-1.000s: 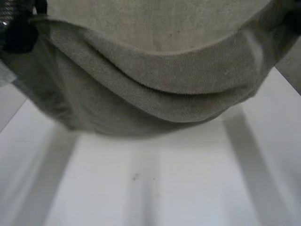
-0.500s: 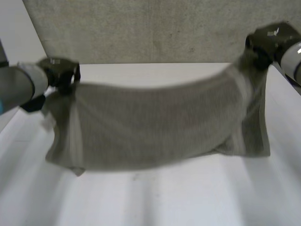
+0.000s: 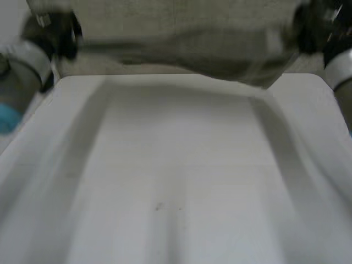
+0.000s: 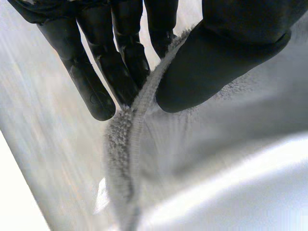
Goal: Fold the towel.
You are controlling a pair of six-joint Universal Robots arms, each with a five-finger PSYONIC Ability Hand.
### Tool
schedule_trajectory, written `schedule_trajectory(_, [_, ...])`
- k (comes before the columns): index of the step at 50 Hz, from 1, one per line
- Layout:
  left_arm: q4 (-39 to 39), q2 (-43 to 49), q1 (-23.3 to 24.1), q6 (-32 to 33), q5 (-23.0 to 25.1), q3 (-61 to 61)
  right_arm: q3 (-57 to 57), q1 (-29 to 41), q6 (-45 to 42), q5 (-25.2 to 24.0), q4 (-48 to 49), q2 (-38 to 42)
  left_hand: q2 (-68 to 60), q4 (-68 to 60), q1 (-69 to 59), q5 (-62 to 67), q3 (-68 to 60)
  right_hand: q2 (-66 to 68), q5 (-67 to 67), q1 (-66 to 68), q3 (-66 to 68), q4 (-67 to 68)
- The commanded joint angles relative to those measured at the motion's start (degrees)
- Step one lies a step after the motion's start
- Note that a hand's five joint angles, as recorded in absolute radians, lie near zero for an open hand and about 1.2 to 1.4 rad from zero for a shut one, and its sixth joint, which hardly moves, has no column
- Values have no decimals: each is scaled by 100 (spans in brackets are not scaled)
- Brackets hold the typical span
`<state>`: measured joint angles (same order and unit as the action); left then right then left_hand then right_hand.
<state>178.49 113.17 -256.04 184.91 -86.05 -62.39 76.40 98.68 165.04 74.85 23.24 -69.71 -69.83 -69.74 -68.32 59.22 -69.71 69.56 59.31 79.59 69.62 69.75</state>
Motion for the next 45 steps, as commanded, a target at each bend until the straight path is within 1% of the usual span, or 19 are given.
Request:
schedule_trajectory(1, [159,-67,-25,98,26,-2277,866,-296,-347,-1033,-1505,465,-1017,-1026,-1168,1078,-1029,1044,1069,41,1038,1025])
schedule_trajectory(2, [264,-50,-25,194,26,-2626,1033,-322,-663,-1113,-1602,588,-1017,-1026,-1168,1078,-1029,1044,1069,41,1038,1025])
schedule_trajectory(3, [387,-41,-16,325,26,-2934,1034,-323,-666,-1113,-1603,590,-1017,-1026,-1168,1078,-1029,1044,1069,41,1038,1025])
schedule_trajectory(5, [501,-6,-7,492,26,-3180,1340,-445,-1400,-1087,-1647,704,-1017,-1026,-1168,1078,-1029,1044,1069,41,1038,1025])
schedule_trajectory(6, [615,20,-7,659,18,-3435,1342,-446,-1404,-1087,-1647,704,-1017,-1026,-1168,1078,-1029,1044,1069,41,1038,1025])
schedule_trajectory(8, [729,3,-16,791,26,-3603,1674,-621,-1955,-1061,-1673,687,-1017,-1026,-1168,1078,-1029,1044,1069,41,1038,1025])
schedule_trajectory(11, [862,-50,-7,889,18,-3736,1790,-648,-2081,-1061,-1682,660,-1017,-1026,-1168,1078,-1029,1044,1069,41,1038,1025])
schedule_trajectory(12, [941,-93,-7,898,18,-3797,1903,-657,-2063,-1052,-1682,608,-1017,-1026,-1168,1078,-1029,-1432,-1407,-2434,-1437,-1451])
schedule_trajectory(13, [968,-146,-7,898,9,-3824,1904,-657,-2063,-1052,-1682,607,-1017,-1026,-1168,1078,-1029,-1457,-1432,-2459,-1462,-1475])
schedule_trajectory(14, [968,-147,-7,898,9,-3824,2026,-665,-1915,-1034,-1682,477,-1017,-1026,-1168,1078,-1029,-3255,-3230,-4258,-3261,-3274])
schedule_trajectory(15, [977,-242,2,889,9,-3833,2028,-665,-1914,-1034,-1682,475,-1017,-1026,-1168,1078,-1029,-3273,-3248,-4276,-3279,-3292])
schedule_trajectory(17, [994,-462,-16,863,0,-3851,2290,-674,-1346,-982,-1630,82,-1017,-1026,-1168,1078,-1029,-3809,-3784,-4811,-3814,-3827])
schedule_trajectory(20, [994,-507,-16,863,0,-3860,2493,-674,-992,-981,-1586,-60,-1017,-1026,-1168,1078,-1029,-3997,-3972,-4999,-4002,-4016])
schedule_trajectory(26, [1003,-525,2,854,-9,-3860,2757,-648,-929,-999,-1445,-69,-1017,-1026,-1168,1078,-1029,-3946,-3921,-4949,-3952,-3965])
schedule_trajectory(28, [1003,-525,-16,854,-9,-3860,2993,-621,-982,-999,-990,-78,-1017,-1026,-1168,1078,-1029,-3913,-3888,-4915,-3918,-3931])
schedule_trajectory(31, [1003,-525,-25,854,0,-3842,3143,-604,-1148,-955,-638,-70,-1017,-1026,-1168,1078,-1029,-3913,-3888,-4915,-3918,-3931])
schedule_trajectory(38, [950,-533,-60,863,18,-3675,3188,-595,-1588,-920,-890,-61,-1017,-1026,-1168,1078,-1029,-4147,-4122,-5150,-4152,-4166])
schedule_trajectory(40, [933,-533,-60,863,18,-3588,3170,-578,-1562,-929,-1032,-69,-1017,-1026,-1168,1078,-1029,-4333,-4308,-5336,-4339,-4352])
schedule_trajectory(45, [739,-568,10,872,26,-3288,3021,-252,-1044,-858,-1339,-105,-1017,-1026,-1168,1078,-1029,-4787,-4762,-5790,-4793,-4806])
